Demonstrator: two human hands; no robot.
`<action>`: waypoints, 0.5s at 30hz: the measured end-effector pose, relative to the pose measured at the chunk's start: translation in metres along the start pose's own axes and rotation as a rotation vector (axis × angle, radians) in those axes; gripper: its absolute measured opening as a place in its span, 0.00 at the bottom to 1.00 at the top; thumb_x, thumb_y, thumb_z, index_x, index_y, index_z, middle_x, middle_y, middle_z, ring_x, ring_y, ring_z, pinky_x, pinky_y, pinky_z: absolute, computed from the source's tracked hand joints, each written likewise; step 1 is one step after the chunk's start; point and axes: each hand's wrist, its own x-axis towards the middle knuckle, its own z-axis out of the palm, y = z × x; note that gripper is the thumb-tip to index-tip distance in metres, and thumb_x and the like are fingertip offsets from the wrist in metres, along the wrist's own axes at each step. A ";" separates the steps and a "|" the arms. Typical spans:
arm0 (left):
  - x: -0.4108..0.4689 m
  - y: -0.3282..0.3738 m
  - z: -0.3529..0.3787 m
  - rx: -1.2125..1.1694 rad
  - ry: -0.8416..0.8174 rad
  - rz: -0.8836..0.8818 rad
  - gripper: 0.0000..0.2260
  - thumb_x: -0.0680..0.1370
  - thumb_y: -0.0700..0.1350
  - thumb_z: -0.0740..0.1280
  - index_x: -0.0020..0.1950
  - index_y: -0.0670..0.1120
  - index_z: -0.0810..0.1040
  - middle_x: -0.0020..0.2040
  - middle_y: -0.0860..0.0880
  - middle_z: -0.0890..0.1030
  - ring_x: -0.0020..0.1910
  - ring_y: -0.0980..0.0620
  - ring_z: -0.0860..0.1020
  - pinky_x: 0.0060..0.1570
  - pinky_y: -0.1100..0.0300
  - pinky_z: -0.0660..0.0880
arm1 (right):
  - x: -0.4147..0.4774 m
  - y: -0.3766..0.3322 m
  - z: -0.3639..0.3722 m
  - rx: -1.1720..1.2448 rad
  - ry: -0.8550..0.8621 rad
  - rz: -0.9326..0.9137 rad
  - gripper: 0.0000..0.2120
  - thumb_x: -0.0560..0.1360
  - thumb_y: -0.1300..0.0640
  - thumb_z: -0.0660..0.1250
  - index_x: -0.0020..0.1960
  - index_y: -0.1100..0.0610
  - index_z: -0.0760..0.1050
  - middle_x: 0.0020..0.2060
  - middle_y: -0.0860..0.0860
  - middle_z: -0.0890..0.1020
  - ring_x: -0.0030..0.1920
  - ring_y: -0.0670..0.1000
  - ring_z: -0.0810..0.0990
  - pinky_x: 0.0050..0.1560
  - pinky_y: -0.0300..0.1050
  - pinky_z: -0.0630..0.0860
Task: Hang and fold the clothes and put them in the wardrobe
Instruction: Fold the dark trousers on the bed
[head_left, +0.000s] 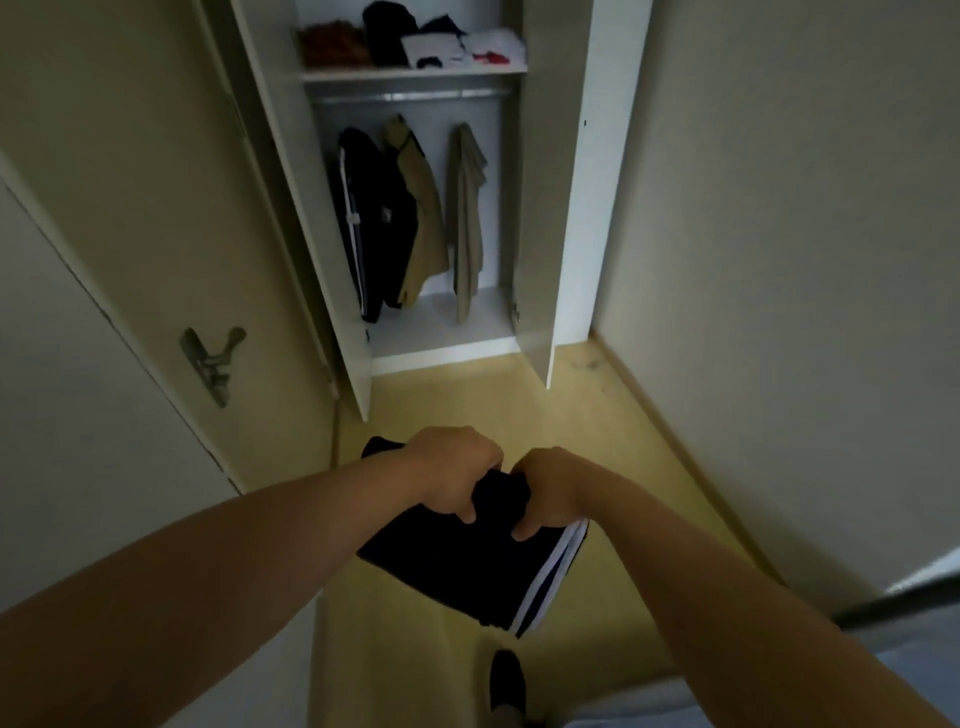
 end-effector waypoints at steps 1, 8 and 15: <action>0.013 -0.015 -0.012 -0.014 0.003 -0.005 0.27 0.70 0.51 0.79 0.65 0.49 0.73 0.57 0.49 0.76 0.51 0.50 0.74 0.41 0.56 0.70 | 0.019 0.007 -0.017 0.001 -0.002 -0.025 0.25 0.68 0.46 0.79 0.60 0.58 0.80 0.52 0.54 0.83 0.47 0.53 0.79 0.46 0.47 0.77; 0.115 -0.127 -0.116 -0.220 0.006 -0.081 0.29 0.67 0.45 0.82 0.66 0.47 0.77 0.62 0.49 0.79 0.60 0.49 0.76 0.60 0.53 0.75 | 0.147 0.056 -0.173 -0.071 0.063 -0.146 0.22 0.68 0.49 0.78 0.57 0.58 0.81 0.52 0.54 0.83 0.52 0.54 0.81 0.53 0.49 0.80; 0.204 -0.243 -0.224 -0.217 0.134 -0.121 0.21 0.71 0.42 0.77 0.62 0.44 0.77 0.60 0.47 0.80 0.59 0.49 0.77 0.61 0.54 0.74 | 0.258 0.083 -0.336 -0.199 0.088 -0.213 0.21 0.70 0.49 0.77 0.57 0.60 0.82 0.47 0.53 0.82 0.48 0.53 0.80 0.49 0.45 0.77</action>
